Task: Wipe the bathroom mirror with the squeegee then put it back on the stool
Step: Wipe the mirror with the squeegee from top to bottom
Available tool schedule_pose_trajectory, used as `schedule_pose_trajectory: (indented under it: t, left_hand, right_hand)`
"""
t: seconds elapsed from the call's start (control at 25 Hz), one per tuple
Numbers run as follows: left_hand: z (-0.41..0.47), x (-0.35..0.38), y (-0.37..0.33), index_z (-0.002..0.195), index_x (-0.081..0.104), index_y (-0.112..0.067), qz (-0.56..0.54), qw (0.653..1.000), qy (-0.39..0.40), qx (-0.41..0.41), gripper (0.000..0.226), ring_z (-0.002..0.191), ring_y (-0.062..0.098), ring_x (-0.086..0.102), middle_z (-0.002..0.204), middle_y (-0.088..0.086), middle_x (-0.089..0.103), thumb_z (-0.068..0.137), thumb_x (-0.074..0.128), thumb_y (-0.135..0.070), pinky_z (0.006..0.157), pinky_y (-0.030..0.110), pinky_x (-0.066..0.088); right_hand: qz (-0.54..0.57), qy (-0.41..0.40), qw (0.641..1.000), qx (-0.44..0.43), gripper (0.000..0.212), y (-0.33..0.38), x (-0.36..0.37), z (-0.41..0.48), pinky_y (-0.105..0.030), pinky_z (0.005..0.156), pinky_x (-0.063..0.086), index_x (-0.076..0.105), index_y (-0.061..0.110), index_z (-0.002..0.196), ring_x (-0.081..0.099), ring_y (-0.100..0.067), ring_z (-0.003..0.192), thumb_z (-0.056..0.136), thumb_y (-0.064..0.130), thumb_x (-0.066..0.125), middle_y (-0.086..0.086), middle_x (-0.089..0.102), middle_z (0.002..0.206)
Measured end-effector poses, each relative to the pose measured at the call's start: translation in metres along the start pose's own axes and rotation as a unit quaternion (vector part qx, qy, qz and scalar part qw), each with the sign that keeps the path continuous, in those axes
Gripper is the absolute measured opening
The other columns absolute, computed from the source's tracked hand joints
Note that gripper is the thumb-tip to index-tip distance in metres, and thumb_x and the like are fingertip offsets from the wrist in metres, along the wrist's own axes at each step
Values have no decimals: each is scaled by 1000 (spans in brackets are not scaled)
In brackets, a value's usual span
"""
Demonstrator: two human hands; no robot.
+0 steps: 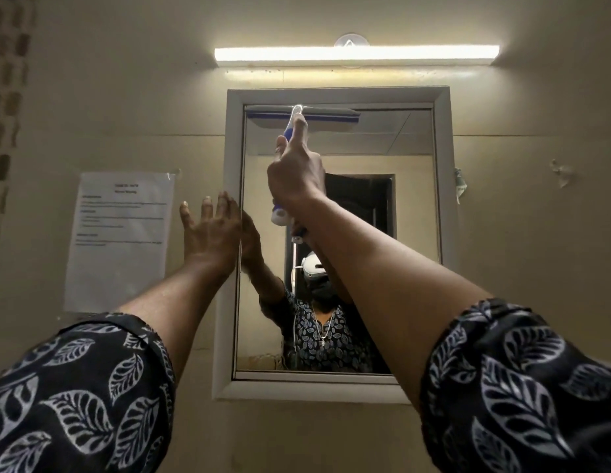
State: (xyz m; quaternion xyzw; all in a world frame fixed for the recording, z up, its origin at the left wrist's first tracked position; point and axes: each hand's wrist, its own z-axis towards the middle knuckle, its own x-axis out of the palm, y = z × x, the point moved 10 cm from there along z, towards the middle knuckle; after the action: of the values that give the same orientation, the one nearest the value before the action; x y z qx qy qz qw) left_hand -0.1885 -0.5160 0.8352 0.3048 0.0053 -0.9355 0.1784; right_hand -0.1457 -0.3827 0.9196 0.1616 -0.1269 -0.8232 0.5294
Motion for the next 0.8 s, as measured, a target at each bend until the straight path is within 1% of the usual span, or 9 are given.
schedule_pose_trajectory:
  t: [0.12,0.24,0.32,0.4,0.48,0.52,0.56,0.68,0.8]
  left_hand:
    - [0,1,0,152,5,-11,-3,1000,-4,3,97,147,34,11,160,11,5,81,71,-18,115,57,12]
    - [1,3,1,152,5,-11,-6,1000,-6,6,102,146,35,12,160,11,6,78,75,-18,114,58,13]
    - [3,4,3,152,5,-12,-10,1000,-7,10,106,146,35,12,160,10,6,74,77,-19,114,59,13]
    - [4,7,5,152,4,-14,-14,1000,-2,14,110,146,35,11,160,8,4,72,79,-21,114,59,12]
    - [4,10,8,152,0,-15,-25,1000,-2,16,113,147,34,10,161,5,2,72,79,-24,113,60,11]
    - [4,11,11,153,-1,-16,-30,999,-3,16,113,147,33,9,161,4,0,72,78,-25,113,60,11]
    - [3,12,13,153,-1,-17,-33,999,-3,18,113,147,33,9,161,3,-1,73,78,-26,113,60,11]
    - [2,13,16,152,-3,-18,-39,999,12,30,114,147,31,9,161,0,-3,73,77,-30,114,60,10]
    - [-1,7,13,153,-2,-17,-23,999,6,40,114,147,30,10,161,1,-2,73,76,-36,114,59,10]
  right_hand:
    - [-60,29,998,13,56,-12,11,-2,-40,63,54,7,29,144,61,-27,72,97,18,35,-9,53,76]
    - [-132,15,991,18,53,-23,6,-12,-26,48,39,8,29,143,53,-17,62,98,24,36,0,43,65]
    - [-133,5,991,8,54,-28,8,-35,-30,53,41,7,31,143,51,-17,62,98,28,36,2,42,64]
    - [-126,24,992,5,61,-42,18,-75,-38,68,50,-2,34,144,54,-17,68,97,32,36,0,46,71]
    - [-138,42,989,14,67,-64,31,-123,-19,68,46,-14,38,143,46,-6,67,98,33,35,1,47,80]
    - [-157,51,986,24,69,-77,39,-149,-8,61,34,-20,40,141,38,-1,66,99,34,34,1,48,86]
    - [-172,65,982,44,70,-90,45,-172,-5,57,26,-27,41,138,37,0,66,99,36,31,-2,51,92]
    - [-173,115,974,88,70,-115,58,-219,-16,66,45,-43,45,126,59,-11,79,99,41,22,-14,57,108]
    - [-166,142,970,107,70,-116,48,-232,-19,69,46,-46,40,123,52,-6,73,99,42,20,-2,55,95]
